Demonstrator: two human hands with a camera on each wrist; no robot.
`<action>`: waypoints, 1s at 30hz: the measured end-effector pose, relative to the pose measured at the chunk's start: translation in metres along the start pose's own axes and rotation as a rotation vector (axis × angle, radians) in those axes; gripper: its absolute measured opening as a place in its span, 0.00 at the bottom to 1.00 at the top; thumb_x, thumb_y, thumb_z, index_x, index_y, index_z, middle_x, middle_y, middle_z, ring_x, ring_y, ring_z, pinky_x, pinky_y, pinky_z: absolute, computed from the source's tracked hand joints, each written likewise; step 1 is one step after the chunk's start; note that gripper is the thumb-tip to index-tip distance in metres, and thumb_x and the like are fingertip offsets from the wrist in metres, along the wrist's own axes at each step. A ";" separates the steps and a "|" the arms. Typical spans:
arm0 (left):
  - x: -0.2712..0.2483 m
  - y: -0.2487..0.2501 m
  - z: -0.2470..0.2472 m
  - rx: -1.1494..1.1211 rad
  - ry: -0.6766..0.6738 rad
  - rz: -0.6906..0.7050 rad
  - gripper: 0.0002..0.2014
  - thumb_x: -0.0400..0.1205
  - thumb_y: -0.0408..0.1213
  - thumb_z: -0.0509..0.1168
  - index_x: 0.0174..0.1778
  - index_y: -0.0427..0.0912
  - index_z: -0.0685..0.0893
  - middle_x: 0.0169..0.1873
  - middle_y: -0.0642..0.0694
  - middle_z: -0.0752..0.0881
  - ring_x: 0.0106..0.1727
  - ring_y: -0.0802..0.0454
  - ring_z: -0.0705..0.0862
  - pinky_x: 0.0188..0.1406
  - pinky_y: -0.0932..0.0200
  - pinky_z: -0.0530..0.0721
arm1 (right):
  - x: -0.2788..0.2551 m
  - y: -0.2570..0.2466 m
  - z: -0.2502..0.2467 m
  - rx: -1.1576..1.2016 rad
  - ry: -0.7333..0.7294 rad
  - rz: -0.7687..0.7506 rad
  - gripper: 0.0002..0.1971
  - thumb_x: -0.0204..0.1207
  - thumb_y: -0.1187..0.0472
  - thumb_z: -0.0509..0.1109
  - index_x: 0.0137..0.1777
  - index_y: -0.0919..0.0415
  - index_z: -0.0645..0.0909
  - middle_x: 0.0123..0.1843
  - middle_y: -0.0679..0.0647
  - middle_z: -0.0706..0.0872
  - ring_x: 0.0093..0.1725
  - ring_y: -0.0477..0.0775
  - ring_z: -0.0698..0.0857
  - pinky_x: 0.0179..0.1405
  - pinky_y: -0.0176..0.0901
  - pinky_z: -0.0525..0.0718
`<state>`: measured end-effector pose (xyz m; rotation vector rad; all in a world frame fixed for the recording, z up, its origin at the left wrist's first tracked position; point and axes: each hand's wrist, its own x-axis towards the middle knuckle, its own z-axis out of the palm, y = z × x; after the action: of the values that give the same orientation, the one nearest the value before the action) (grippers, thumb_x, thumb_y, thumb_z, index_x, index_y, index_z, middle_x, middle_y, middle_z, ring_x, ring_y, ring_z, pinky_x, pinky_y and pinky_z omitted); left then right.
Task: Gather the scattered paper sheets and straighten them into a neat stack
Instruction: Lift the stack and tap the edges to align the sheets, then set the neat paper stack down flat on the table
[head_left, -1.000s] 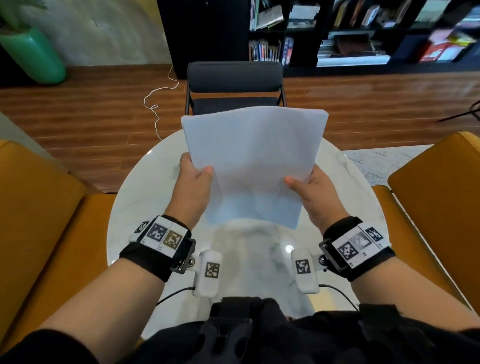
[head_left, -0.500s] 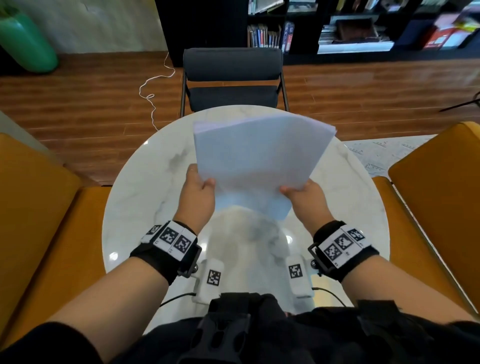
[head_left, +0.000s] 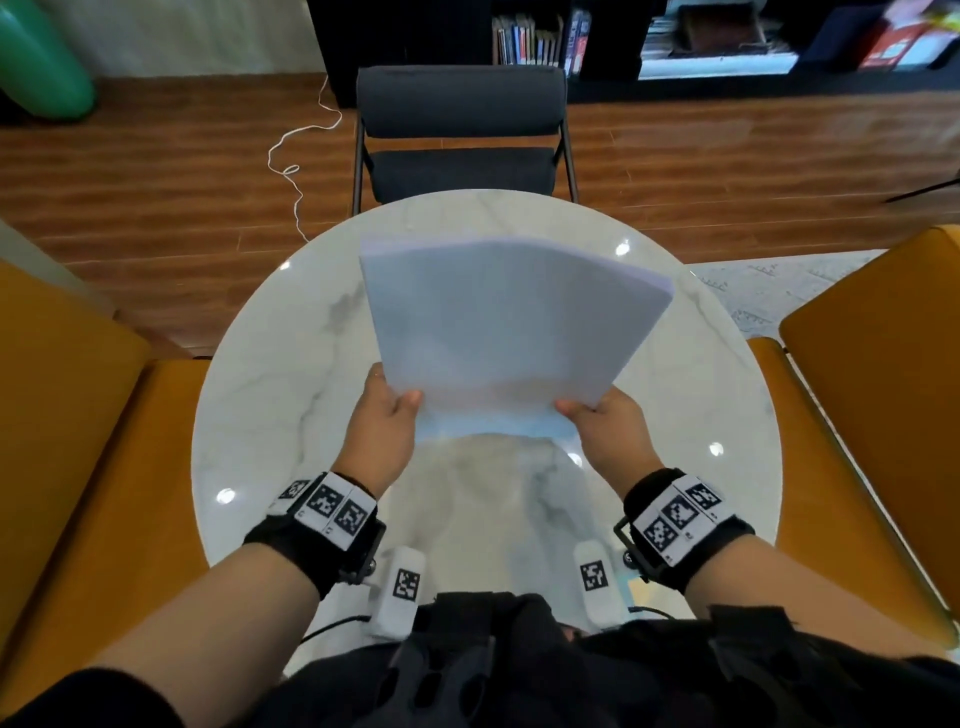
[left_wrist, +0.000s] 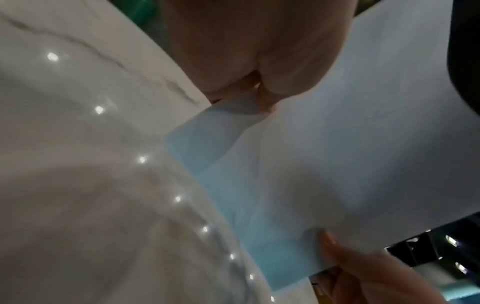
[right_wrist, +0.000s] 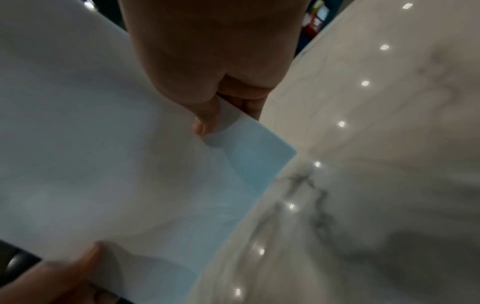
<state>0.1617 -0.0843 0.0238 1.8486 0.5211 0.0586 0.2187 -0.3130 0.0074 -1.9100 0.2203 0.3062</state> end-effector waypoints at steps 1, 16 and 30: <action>0.002 -0.003 -0.001 0.029 -0.020 -0.020 0.21 0.84 0.27 0.57 0.74 0.39 0.68 0.62 0.52 0.79 0.64 0.55 0.77 0.64 0.65 0.67 | 0.000 0.002 0.001 -0.021 -0.006 0.010 0.13 0.76 0.66 0.71 0.60 0.62 0.86 0.51 0.51 0.87 0.54 0.52 0.85 0.56 0.39 0.77; 0.026 -0.037 0.033 0.462 -0.232 -0.417 0.22 0.81 0.29 0.55 0.72 0.34 0.63 0.54 0.36 0.83 0.49 0.41 0.80 0.50 0.52 0.80 | 0.053 0.008 0.007 -0.590 -0.305 0.318 0.26 0.80 0.59 0.68 0.74 0.71 0.71 0.72 0.64 0.79 0.70 0.66 0.79 0.68 0.52 0.78; 0.018 -0.031 0.046 0.767 -0.436 -0.396 0.42 0.80 0.34 0.53 0.83 0.57 0.33 0.36 0.45 0.80 0.34 0.50 0.79 0.35 0.57 0.79 | 0.066 0.014 0.011 -0.649 -0.281 0.218 0.36 0.78 0.68 0.57 0.85 0.45 0.53 0.68 0.64 0.80 0.51 0.59 0.78 0.49 0.44 0.75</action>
<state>0.1816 -0.1110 -0.0238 2.3532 0.6366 -0.9014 0.2761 -0.3076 -0.0294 -2.4484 0.1497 0.8701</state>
